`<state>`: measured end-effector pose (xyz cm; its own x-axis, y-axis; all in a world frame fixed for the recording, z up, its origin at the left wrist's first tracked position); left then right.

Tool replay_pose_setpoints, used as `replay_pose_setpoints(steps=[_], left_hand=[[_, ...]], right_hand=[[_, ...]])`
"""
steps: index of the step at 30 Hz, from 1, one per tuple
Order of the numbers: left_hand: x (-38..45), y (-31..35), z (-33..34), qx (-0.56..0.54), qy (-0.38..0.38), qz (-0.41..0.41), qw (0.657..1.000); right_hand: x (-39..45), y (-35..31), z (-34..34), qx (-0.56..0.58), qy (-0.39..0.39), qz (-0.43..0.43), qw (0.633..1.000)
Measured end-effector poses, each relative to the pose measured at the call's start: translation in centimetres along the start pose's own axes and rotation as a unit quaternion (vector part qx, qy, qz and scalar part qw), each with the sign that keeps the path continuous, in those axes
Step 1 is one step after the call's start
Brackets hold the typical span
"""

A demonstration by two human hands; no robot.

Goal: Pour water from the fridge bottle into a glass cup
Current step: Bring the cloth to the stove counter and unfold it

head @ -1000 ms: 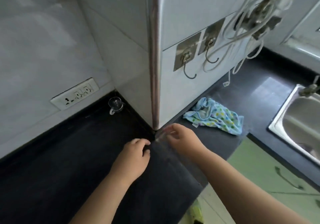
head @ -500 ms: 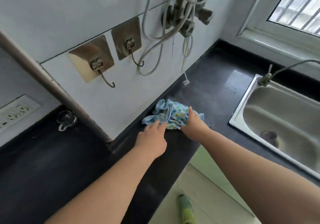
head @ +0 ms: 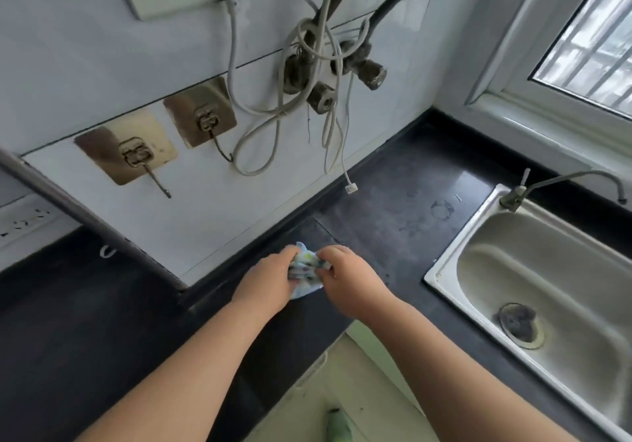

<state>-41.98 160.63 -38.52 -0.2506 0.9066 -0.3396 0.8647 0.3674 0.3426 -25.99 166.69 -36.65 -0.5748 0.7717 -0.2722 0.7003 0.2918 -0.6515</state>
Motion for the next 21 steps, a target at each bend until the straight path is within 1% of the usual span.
replay_pose_setpoints(steps=[2, 4, 6, 8, 12, 14, 17, 19, 21], left_hand=[[-3.0, -0.5, -2.4, -0.069, 0.043, -0.044, 0.996], [-6.5, -1.3, -4.7, -0.165, 0.089, -0.088, 0.978], [-10.8, -1.9, -7.3, -0.267, 0.135, -0.124, 0.946], [-15.4, -2.3, -9.8, -0.334, 0.185, -0.154, 0.911], [-25.5, -4.4, -13.2, -0.381, 0.275, -0.2, 0.86], [-30.9, -5.6, -14.5, -0.399, 0.302, -0.213, 0.839], [-38.9, -7.4, -14.4, -0.413, 0.35, -0.235, 0.807], [-44.5, -8.5, -13.4, -0.416, 0.399, -0.262, 0.774], [-50.1, -9.4, -11.6, -0.417, 0.452, -0.303, 0.728]], right_hand=[[-0.6, -2.6, -1.1, 0.006, 0.001, -0.017, 1.0], [-1.4, -5.7, -1.5, 0.017, -0.003, -0.047, 0.999], [-2.6, -9.3, -1.7, 0.029, -0.032, -0.094, 0.995], [-4.0, -13.2, -1.7, 0.037, -0.064, -0.143, 0.987], [-7.9, -21.3, -0.4, 0.047, -0.126, -0.241, 0.961], [-10.0, -25.1, 1.0, 0.043, -0.161, -0.294, 0.941], [-14.1, -30.2, 4.4, 0.024, -0.212, -0.363, 0.907], [-17.5, -33.3, 7.5, 0.018, -0.249, -0.406, 0.879], [-21.4, -35.8, 10.6, 0.015, -0.291, -0.438, 0.851]])
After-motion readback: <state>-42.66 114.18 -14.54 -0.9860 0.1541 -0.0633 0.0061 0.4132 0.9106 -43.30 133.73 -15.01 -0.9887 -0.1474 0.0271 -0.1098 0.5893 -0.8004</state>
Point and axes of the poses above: each hand's wrist, its own x-axis towards the middle knuckle, its own z-axis out of the palm, y = z × x, the point moved 2 cm from there along x, towards the middle knuckle, and after that the axes turned 5 degrees about x, right-handed, at the moved point
